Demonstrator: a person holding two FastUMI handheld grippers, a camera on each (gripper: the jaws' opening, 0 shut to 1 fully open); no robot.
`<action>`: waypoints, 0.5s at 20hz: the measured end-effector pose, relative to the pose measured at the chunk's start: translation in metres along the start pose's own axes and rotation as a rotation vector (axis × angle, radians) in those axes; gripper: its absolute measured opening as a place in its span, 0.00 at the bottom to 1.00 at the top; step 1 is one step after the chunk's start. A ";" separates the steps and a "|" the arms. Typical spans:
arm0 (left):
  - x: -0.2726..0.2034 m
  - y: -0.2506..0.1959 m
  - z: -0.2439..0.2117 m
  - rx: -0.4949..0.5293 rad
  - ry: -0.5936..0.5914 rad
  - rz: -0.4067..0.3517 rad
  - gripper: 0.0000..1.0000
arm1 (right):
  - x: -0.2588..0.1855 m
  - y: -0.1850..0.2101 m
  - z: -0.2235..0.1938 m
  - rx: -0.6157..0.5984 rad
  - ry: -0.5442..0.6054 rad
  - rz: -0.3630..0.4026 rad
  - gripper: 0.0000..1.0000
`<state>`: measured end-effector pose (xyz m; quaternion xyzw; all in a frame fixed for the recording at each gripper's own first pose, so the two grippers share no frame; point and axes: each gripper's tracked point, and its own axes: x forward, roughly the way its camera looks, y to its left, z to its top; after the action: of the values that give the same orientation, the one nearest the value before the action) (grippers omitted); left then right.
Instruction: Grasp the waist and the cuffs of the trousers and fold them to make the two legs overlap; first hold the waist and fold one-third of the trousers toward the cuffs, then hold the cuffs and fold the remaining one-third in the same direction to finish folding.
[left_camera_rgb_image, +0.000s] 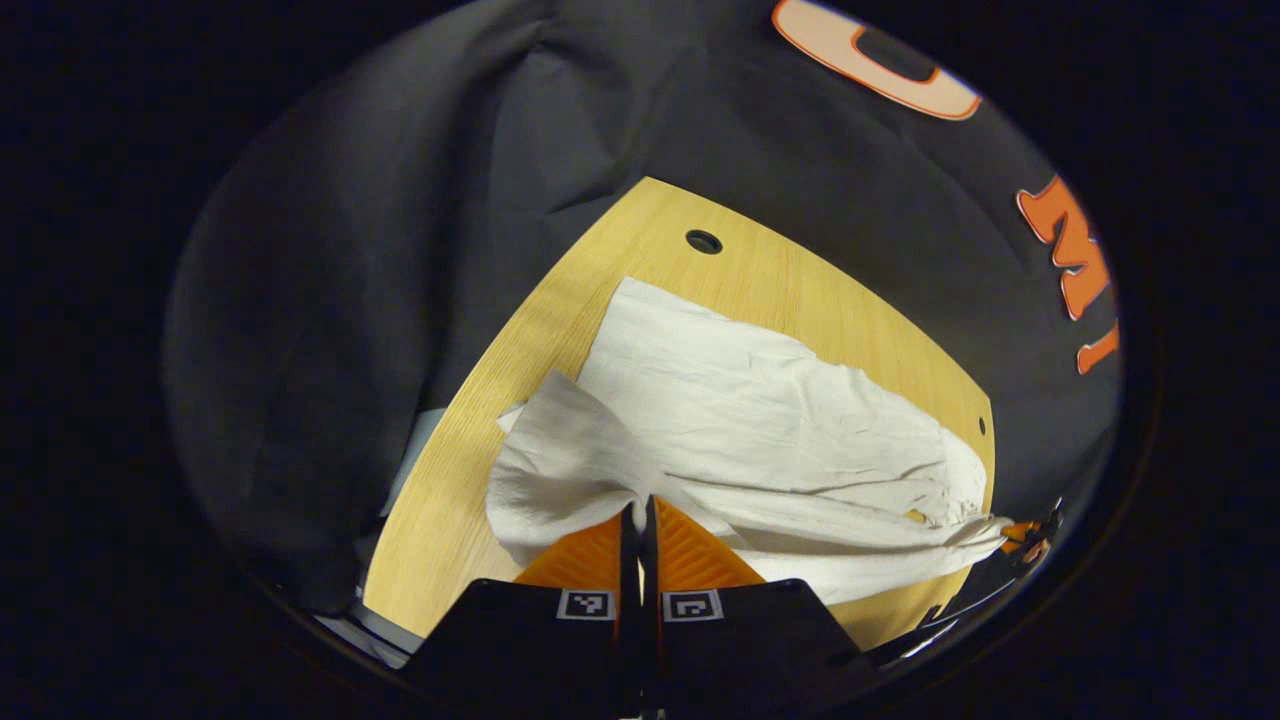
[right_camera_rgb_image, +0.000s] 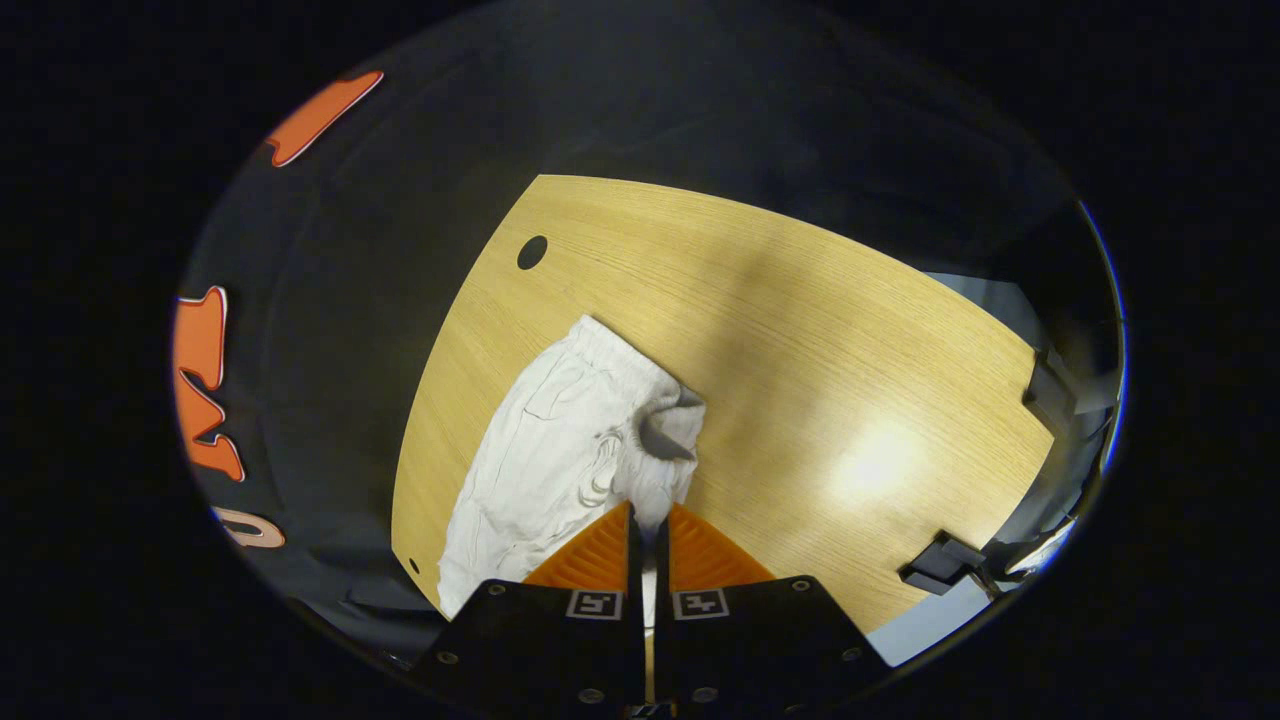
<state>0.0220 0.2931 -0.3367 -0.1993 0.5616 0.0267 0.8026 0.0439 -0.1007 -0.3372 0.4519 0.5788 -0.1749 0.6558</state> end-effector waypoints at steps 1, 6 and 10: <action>0.006 0.002 0.006 0.039 0.019 -0.002 0.04 | 0.001 0.007 0.002 0.000 0.007 0.001 0.04; 0.033 -0.011 0.034 0.137 0.065 -0.069 0.04 | 0.011 0.039 0.015 0.024 0.020 0.027 0.04; 0.042 -0.030 0.093 -0.031 -0.022 -0.228 0.04 | 0.028 0.068 0.034 0.120 0.053 0.098 0.04</action>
<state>0.1283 0.2905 -0.3399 -0.2739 0.5259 -0.0538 0.8034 0.1231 -0.0832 -0.3392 0.5225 0.5619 -0.1649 0.6198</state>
